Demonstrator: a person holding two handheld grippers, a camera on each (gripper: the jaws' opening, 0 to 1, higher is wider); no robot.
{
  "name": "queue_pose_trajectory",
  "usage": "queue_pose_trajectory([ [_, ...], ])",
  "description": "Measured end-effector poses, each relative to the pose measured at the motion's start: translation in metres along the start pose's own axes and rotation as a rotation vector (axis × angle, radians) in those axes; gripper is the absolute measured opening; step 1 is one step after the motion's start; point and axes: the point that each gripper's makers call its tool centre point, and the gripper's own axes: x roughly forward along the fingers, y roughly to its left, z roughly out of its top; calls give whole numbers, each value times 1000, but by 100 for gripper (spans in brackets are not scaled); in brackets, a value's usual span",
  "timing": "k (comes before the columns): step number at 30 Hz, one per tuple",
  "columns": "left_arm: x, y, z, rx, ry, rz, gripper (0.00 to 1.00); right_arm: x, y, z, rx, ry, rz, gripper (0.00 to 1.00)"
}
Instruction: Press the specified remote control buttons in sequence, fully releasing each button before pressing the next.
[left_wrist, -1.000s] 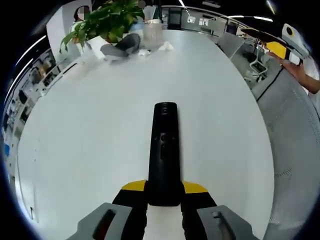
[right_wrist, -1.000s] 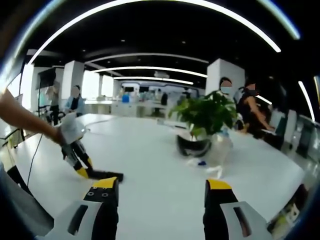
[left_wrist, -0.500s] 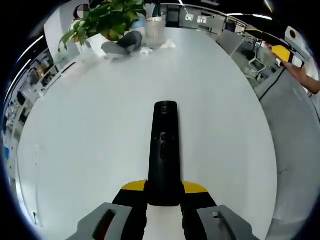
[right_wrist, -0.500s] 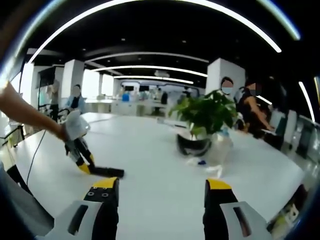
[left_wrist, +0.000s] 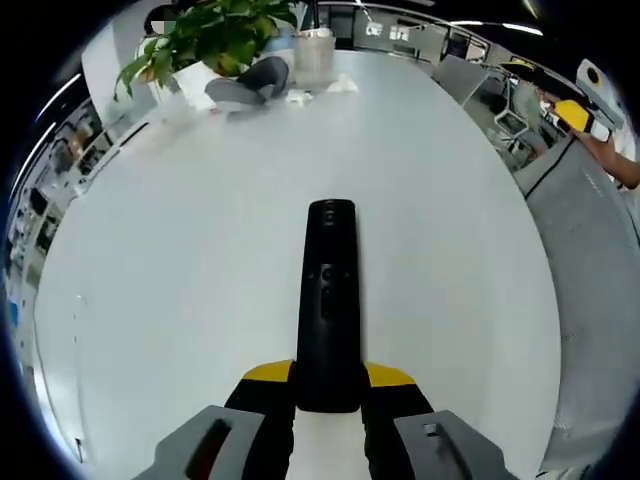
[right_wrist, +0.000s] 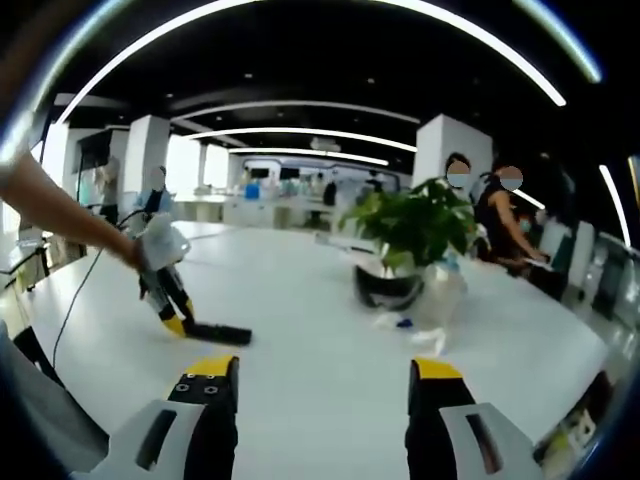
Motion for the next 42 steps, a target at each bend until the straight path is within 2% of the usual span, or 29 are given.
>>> queue_pose_trajectory([
  [19, 1, 21, 3, 39, 52, -21, 24, 1, 1, 0, 0, 1, 3, 67],
  [26, 2, 29, 4, 77, 104, -35, 24, 1, 1, 0, -1, 4, 3, 67],
  [42, 3, 50, 6, 97, 150, -40, 24, 0, -1, 1, 2, -4, -8, 67],
])
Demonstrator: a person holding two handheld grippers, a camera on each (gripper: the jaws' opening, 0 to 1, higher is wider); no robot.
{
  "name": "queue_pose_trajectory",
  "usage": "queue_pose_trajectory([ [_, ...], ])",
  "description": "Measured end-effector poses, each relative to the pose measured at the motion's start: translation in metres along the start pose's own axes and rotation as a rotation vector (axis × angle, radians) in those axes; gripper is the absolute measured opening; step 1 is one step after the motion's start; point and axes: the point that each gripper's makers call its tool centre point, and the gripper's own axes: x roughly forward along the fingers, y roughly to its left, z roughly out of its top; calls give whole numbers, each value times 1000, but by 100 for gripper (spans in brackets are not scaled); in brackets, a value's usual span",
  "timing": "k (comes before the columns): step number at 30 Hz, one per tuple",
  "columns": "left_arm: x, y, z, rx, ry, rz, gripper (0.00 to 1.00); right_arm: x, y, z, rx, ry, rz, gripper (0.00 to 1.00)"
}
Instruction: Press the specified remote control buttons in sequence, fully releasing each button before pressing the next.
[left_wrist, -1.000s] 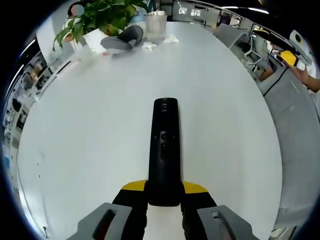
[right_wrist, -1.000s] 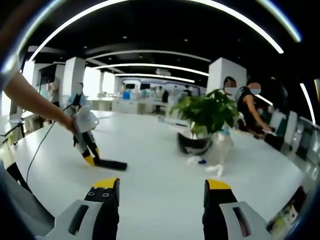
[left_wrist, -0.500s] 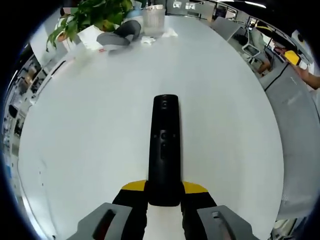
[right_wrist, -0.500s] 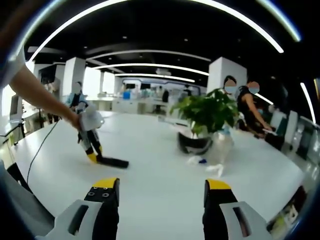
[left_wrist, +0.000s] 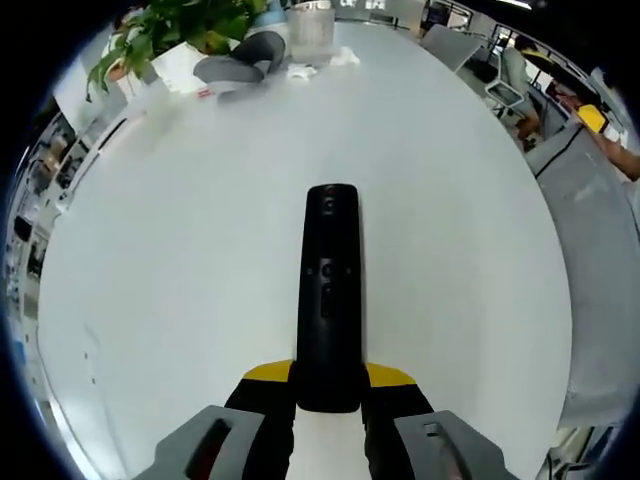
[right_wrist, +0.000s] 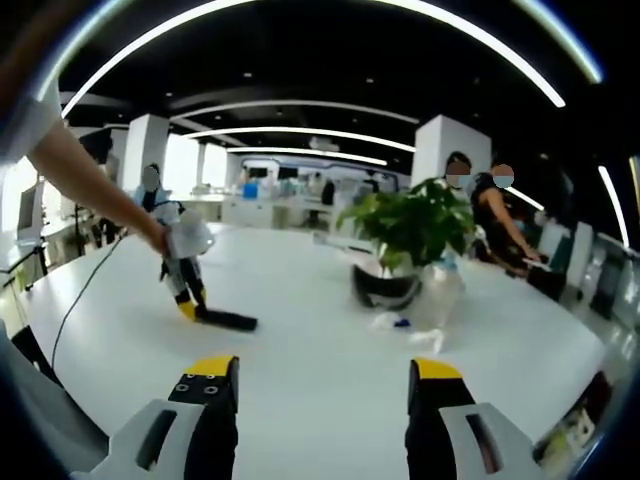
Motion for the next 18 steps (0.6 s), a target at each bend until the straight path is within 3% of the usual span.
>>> queue_pose_trajectory([
  [18, 1, 26, 2, 7, 17, -3, 24, 2, 1, -4, -5, 20, 9, 66],
])
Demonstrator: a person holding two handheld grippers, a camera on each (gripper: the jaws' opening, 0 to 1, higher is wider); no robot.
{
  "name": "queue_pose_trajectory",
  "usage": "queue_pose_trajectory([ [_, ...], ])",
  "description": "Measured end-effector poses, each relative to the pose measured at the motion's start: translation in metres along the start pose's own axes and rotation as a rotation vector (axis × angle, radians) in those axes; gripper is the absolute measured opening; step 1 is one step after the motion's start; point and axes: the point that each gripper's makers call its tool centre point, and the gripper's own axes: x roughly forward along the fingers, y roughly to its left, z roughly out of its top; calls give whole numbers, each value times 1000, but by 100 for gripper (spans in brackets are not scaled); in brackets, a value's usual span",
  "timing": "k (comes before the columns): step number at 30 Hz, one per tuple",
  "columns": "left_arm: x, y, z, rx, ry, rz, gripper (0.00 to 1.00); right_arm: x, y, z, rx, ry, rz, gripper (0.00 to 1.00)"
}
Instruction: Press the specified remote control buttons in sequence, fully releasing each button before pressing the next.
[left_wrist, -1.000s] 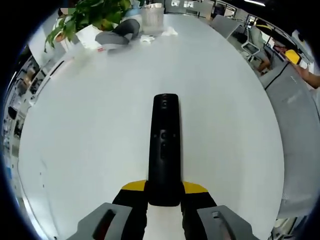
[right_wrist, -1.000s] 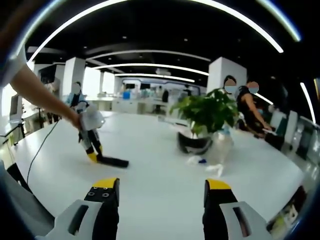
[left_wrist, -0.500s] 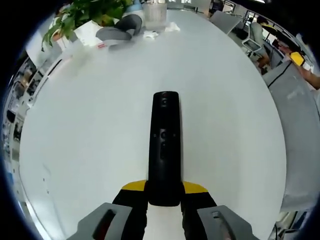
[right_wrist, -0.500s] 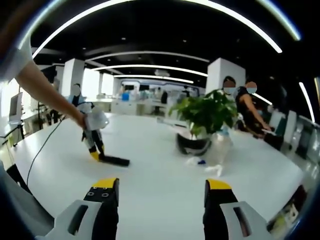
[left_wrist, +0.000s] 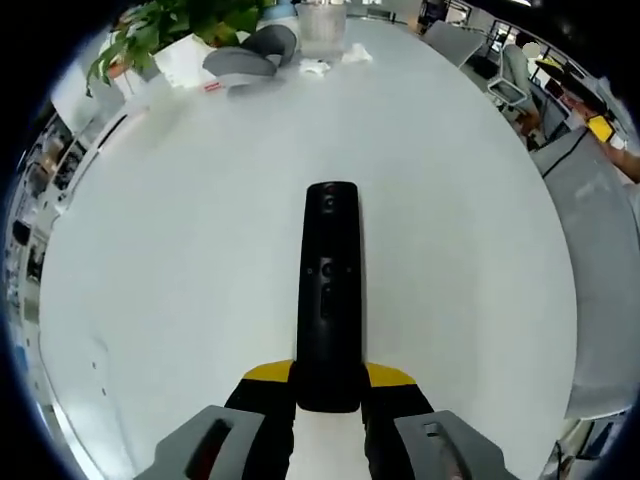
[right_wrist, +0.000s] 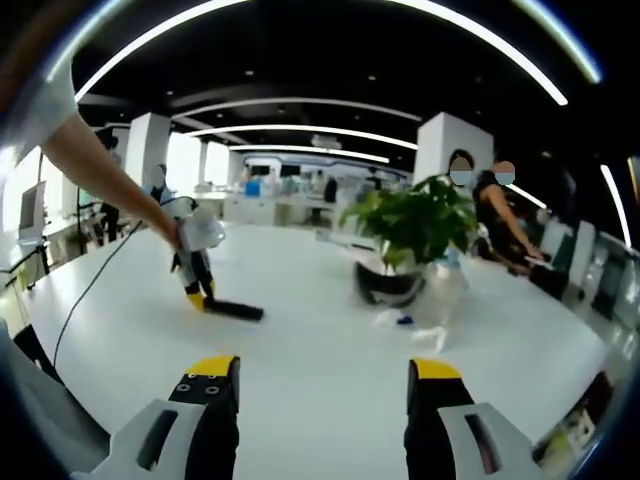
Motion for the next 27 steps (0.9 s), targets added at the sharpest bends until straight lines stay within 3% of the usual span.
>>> queue_pose_trajectory([
  [14, 0, 1, 1, 24, 2, 20, 25, -1, 1, 2, 16, -12, 13, 68],
  [19, 0, 0, 1, 30, 23, 56, 25, -1, 1, 3, 14, -19, 11, 71],
  [20, 0, 3, 1, 28, 28, 74, 28, -2, 0, 4, 15, -24, 8, 71],
  [21, -3, 12, 1, 24, 33, 135, 32, -2, -1, 5, 14, -32, 2, 72],
  [25, -3, 4, 1, -9, 38, 123, 30, -3, -3, 7, 22, -41, -4, 73],
  [27, -3, 8, 0, -11, 37, 160, 32, -4, -3, 8, 20, -50, -7, 75],
])
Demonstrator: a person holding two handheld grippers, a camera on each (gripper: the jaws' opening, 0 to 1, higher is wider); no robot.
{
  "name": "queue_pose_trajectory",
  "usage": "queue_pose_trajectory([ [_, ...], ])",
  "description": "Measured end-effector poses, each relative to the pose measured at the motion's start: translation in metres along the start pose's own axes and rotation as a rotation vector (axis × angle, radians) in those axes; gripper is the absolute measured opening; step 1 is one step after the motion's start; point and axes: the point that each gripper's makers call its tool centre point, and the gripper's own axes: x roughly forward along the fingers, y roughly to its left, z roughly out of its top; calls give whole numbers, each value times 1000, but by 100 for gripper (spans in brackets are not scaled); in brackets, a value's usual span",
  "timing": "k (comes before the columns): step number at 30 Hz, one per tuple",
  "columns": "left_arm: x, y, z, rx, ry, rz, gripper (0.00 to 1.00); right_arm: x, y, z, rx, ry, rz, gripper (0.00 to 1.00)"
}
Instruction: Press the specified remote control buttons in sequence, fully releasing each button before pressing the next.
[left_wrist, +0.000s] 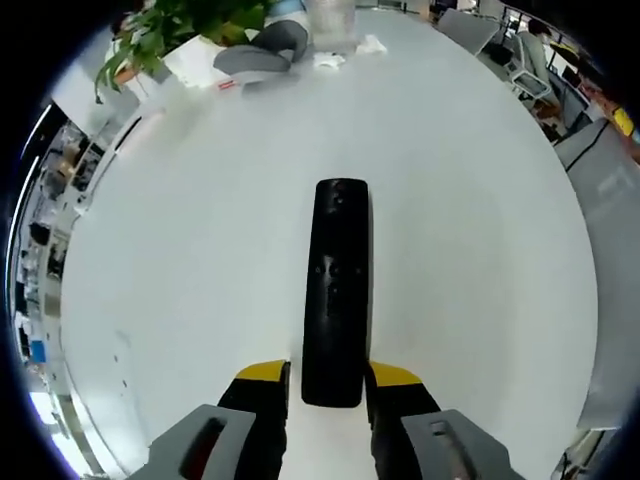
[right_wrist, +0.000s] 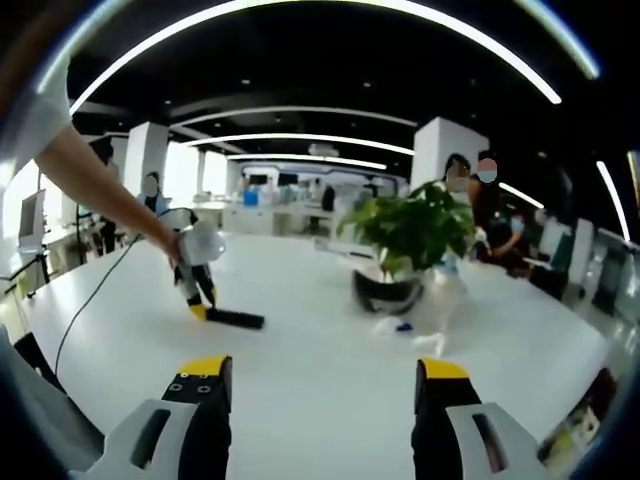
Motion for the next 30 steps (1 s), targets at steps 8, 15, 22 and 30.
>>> queue_pose_trajectory([
  [8, -3, 3, -3, -72, -32, 53, 36, 3, 3, -3, -27, 14, 2, 84],
  [15, -6, 11, -6, -133, -58, 130, 46, 4, 5, -3, -37, 21, 4, 91],
  [22, -10, 19, -9, -167, -72, 196, 56, 5, 6, -6, -54, 37, 0, 92],
  [30, -17, 35, -20, -283, -96, 310, 74, 5, 4, -3, -46, 27, -12, 93],
])
